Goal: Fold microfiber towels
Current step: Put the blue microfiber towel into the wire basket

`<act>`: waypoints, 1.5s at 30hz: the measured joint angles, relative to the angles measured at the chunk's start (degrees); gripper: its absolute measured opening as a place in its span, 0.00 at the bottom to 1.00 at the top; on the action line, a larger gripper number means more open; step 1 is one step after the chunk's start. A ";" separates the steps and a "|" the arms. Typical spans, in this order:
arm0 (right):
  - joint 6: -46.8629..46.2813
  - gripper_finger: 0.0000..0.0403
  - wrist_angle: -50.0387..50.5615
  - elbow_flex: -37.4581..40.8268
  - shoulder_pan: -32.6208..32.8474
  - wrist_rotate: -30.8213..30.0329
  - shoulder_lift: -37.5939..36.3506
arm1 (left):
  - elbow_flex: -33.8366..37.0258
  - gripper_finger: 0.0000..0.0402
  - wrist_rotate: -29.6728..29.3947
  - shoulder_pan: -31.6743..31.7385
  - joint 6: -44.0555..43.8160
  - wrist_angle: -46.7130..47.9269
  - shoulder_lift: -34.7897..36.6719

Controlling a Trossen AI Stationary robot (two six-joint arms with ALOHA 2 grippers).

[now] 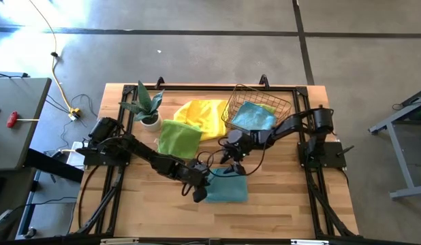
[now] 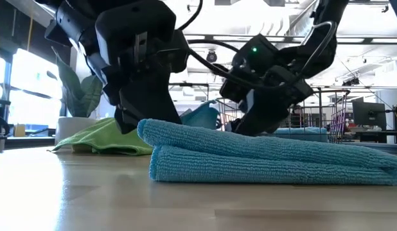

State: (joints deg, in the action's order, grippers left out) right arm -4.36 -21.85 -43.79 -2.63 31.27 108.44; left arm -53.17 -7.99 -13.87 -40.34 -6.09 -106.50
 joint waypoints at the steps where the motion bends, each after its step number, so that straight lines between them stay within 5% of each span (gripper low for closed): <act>1: -1.40 0.68 -0.15 -0.51 0.16 0.26 0.51 | 0.00 0.00 0.00 0.00 0.00 -0.05 0.00; 16: -4.46 0.68 3.43 -4.35 4.35 6.62 3.28 | 0.02 0.00 -11.65 -0.28 3.33 -1.55 0.00; 22: -4.47 0.60 3.63 -4.31 4.88 6.23 3.28 | 0.02 0.00 -17.57 -0.92 3.65 -1.90 0.00; 28: -4.98 0.43 4.11 -4.26 6.68 1.29 3.21 | 0.02 0.00 -17.79 -0.91 3.33 -1.90 0.00; 37: -10.28 0.03 5.07 -4.33 8.18 -4.66 3.21 | 0.02 0.02 -13.48 -0.92 1.51 -1.88 0.00; 45: -14.71 0.01 9.44 -4.37 8.28 -3.51 2.02 | 0.15 0.02 -4.08 -1.39 1.14 0.63 2.20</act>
State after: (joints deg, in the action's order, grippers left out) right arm -19.07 -12.40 -48.16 5.65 27.76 110.47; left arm -53.02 -12.07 -15.26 -39.20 -5.45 -104.30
